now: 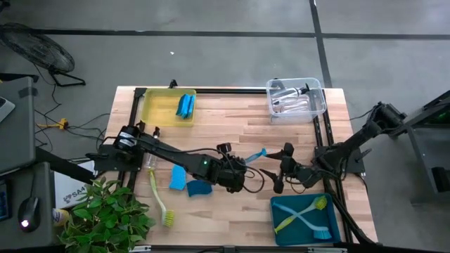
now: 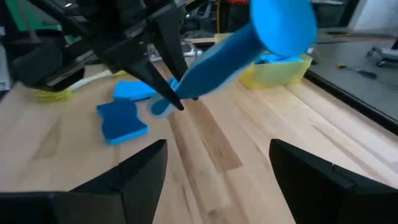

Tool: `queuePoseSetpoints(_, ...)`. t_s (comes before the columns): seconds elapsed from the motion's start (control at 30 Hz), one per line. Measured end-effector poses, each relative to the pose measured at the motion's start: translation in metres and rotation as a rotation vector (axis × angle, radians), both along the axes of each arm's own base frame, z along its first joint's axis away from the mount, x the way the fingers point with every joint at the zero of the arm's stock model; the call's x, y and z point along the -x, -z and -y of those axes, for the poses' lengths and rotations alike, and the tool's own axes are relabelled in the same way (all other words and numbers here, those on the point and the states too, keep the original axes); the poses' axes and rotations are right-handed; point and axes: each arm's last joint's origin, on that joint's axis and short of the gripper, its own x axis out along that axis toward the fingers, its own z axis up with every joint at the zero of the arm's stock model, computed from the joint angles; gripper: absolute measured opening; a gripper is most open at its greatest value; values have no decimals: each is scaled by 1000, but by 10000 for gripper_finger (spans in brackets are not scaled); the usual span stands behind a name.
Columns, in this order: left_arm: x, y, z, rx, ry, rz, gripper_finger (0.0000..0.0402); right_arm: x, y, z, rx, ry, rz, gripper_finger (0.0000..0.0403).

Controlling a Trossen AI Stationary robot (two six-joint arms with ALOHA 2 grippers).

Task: Pick & Place Kitchen Sink Supplies
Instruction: Put the blue dish brush into the blue bin

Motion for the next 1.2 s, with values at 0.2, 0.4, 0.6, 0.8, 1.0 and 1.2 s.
queuePoseSetpoints(0.2,0,0,-1,-11,12,-12,37,-15,12,-7,4,23,38,275)
queuePoseSetpoints(0.4,0,1,0,-22,21,-21,37,-26,22,-15,58,18,86,275)
queuePoseSetpoints(0.6,6,8,-3,-26,20,-44,37,-31,28,-16,115,56,95,275)
queuePoseSetpoints(0.8,28,9,-10,12,9,52,37,-32,28,-15,121,58,87,275)
queuePoseSetpoints(1.0,55,10,-21,94,87,224,37,-41,24,-6,102,-38,112,275)
queuePoseSetpoints(1.2,71,26,-30,172,237,392,37,-47,11,0,124,-102,215,275)
